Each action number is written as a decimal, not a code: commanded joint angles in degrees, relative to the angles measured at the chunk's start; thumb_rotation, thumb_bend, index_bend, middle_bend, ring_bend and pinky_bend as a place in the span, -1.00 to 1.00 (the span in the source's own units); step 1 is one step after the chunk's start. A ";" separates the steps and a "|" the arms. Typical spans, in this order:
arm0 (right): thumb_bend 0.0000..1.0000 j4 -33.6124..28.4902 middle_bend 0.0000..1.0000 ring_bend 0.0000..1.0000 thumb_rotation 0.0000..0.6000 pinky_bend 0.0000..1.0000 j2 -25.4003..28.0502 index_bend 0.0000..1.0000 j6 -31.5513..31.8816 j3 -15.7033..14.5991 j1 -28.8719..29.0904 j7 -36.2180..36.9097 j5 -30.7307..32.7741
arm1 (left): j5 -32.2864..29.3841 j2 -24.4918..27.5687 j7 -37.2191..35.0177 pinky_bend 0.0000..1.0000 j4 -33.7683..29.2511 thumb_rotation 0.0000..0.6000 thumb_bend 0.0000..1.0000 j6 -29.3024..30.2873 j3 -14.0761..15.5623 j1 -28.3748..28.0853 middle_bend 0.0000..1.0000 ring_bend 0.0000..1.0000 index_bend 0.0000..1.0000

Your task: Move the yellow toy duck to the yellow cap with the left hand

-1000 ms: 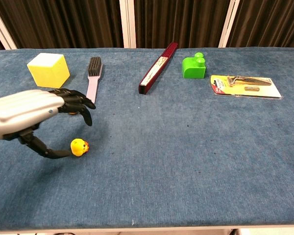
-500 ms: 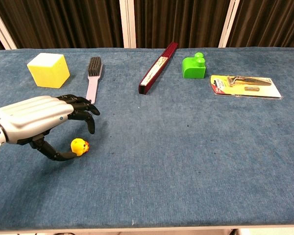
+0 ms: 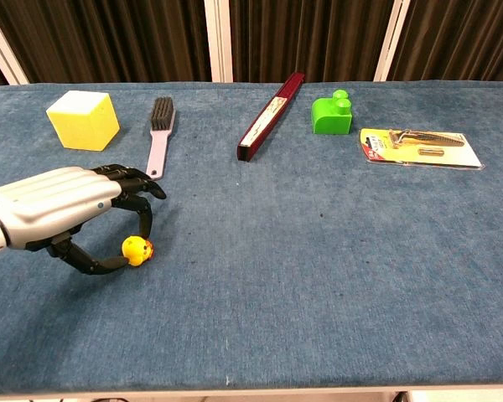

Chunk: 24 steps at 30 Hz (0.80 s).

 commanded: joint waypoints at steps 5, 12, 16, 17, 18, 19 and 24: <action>-0.55 0.09 -1.00 -1.00 1.00 -0.95 -0.02 -1.00 0.07 0.05 -0.07 0.15 0.03 | -0.01 2.50 -1.94 -1.00 -2.15 1.00 -0.20 3.27 -2.67 -0.35 -0.75 -0.89 0.05; -0.55 0.41 -1.00 -1.00 1.00 -0.95 -0.23 -1.00 -0.21 0.17 0.01 0.45 0.31 | -3.94 2.94 -3.90 -1.00 -0.50 1.00 -0.21 3.75 -8.07 -2.45 -0.75 -0.89 0.05; -0.55 0.44 -1.00 -1.00 1.00 -0.95 -0.18 -1.00 -0.25 0.28 0.08 0.47 0.33 | -7.81 2.00 -3.51 -1.00 2.07 1.00 -0.25 1.41 -10.08 -4.23 -0.75 -0.89 0.05; -0.55 0.44 -1.00 -1.00 1.00 -0.95 -0.17 -1.00 -0.25 0.29 0.07 0.49 0.35 | -9.01 1.69 -3.34 -1.00 2.84 1.00 -0.25 0.65 -10.48 -4.71 -0.75 -0.89 0.05; -0.55 0.45 -1.00 -1.00 1.00 -0.95 -0.15 -1.00 -0.28 0.29 0.07 0.49 0.39 | -9.99 1.47 -3.01 -1.00 3.44 1.00 -0.25 0.05 -10.72 -5.04 -0.75 -0.89 0.05; -0.55 0.47 -1.00 -1.00 1.00 -0.95 -0.16 -1.00 -0.31 0.30 0.07 0.53 0.43 | -11.05 1.29 -2.52 -1.00 3.99 1.00 -0.26 -0.60 -10.90 -5.36 -0.75 -0.89 0.05; -0.55 0.82 -1.00 -1.00 1.00 -0.95 -0.28 -1.00 -0.48 0.28 0.01 0.82 0.66 | -15.98 0.58 -0.27 -1.00 5.99 1.00 -0.28 -3.32 -11.22 -6.68 -0.75 -0.89 0.05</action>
